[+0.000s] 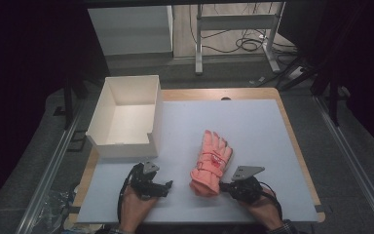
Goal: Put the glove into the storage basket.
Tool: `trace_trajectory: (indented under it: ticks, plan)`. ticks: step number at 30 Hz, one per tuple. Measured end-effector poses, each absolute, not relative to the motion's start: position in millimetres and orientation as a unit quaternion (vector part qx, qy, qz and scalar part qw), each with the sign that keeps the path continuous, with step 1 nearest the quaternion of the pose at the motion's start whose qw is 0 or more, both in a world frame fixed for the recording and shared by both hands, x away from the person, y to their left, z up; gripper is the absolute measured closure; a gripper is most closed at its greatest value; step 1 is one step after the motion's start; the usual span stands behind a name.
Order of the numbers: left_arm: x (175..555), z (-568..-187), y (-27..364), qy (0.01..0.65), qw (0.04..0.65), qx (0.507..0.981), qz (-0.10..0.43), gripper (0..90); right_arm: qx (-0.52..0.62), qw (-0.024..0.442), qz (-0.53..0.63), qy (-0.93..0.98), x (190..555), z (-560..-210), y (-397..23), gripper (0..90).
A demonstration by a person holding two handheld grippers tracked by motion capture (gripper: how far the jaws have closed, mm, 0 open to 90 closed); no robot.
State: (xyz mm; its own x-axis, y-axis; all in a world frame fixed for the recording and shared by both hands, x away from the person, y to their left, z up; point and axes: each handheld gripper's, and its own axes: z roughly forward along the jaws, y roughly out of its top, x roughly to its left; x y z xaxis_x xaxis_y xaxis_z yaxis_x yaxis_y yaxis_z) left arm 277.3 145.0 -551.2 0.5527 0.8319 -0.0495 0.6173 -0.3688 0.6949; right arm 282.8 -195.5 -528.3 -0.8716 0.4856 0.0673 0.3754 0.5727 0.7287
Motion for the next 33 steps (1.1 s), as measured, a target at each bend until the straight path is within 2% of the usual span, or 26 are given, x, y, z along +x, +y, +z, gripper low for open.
trace_trajectory:
  ticks: [20, 33]
  plan:
    - [277, -551, 145, 0.446, 0.341, 0.812, 0.157, 2.8, 0.221, 0.063, 0.404, 0.885, 292, -534, -158, 88.9]
    - [278, -551, 145, 0.446, 0.338, 0.815, 0.154, 2.6, 0.221, 0.084, 0.4, 0.885, 287, -525, -170, 86.2]
